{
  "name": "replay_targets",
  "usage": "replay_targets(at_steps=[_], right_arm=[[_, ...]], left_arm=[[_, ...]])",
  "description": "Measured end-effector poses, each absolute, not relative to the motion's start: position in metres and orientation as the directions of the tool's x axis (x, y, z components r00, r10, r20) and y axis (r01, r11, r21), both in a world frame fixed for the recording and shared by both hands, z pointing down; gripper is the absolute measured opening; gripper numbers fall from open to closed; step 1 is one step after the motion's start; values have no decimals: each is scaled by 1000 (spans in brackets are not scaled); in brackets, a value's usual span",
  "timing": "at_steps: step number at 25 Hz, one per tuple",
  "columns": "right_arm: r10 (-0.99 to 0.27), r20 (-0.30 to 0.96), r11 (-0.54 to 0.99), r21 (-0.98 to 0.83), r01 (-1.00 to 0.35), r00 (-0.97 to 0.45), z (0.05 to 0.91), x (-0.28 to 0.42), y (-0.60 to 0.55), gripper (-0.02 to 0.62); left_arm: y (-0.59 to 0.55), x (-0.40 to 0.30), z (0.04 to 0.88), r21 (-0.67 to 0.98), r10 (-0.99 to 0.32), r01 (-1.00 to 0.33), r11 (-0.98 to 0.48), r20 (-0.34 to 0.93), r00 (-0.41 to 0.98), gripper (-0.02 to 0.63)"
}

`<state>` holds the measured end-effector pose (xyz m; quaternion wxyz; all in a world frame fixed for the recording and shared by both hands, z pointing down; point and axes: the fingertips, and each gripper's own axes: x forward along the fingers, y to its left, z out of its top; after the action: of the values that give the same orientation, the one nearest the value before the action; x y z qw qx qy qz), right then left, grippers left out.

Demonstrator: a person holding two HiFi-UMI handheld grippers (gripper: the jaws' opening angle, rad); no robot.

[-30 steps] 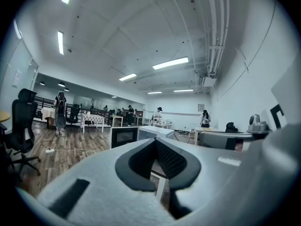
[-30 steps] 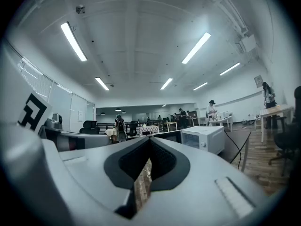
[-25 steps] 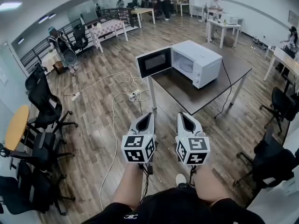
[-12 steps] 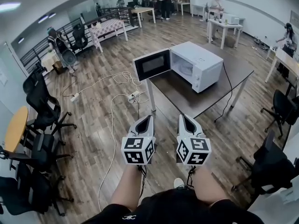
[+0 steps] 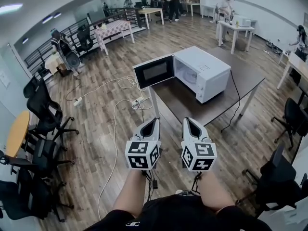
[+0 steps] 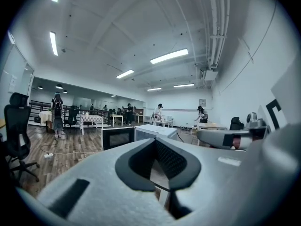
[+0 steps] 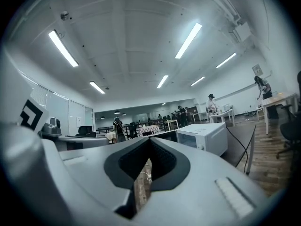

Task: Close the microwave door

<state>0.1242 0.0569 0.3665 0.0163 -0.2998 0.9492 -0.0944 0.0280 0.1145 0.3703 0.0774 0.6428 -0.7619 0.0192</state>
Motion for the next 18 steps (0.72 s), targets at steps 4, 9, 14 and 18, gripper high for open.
replay_targets(at_steps=[4,9,14,18], right_arm=[[-538,18,828,-175,-533,-842,367,126,36,9],[-514,22,845,-158,-510,-858,371,126,20,9],[-502,25,854,-141,-501,-864,371,122,10,9],[-494,30,860,-131,-494,-869,375,113,2,9]], left_arm=[[90,36,371,63,-974,-981,185,141,-175,9],[74,38,382,60,-968,-977,205,159,-194,9],[63,32,383,67,-965,-973,223,159,-210,9],[55,20,385,72,-962,-967,243,142,-232,9]])
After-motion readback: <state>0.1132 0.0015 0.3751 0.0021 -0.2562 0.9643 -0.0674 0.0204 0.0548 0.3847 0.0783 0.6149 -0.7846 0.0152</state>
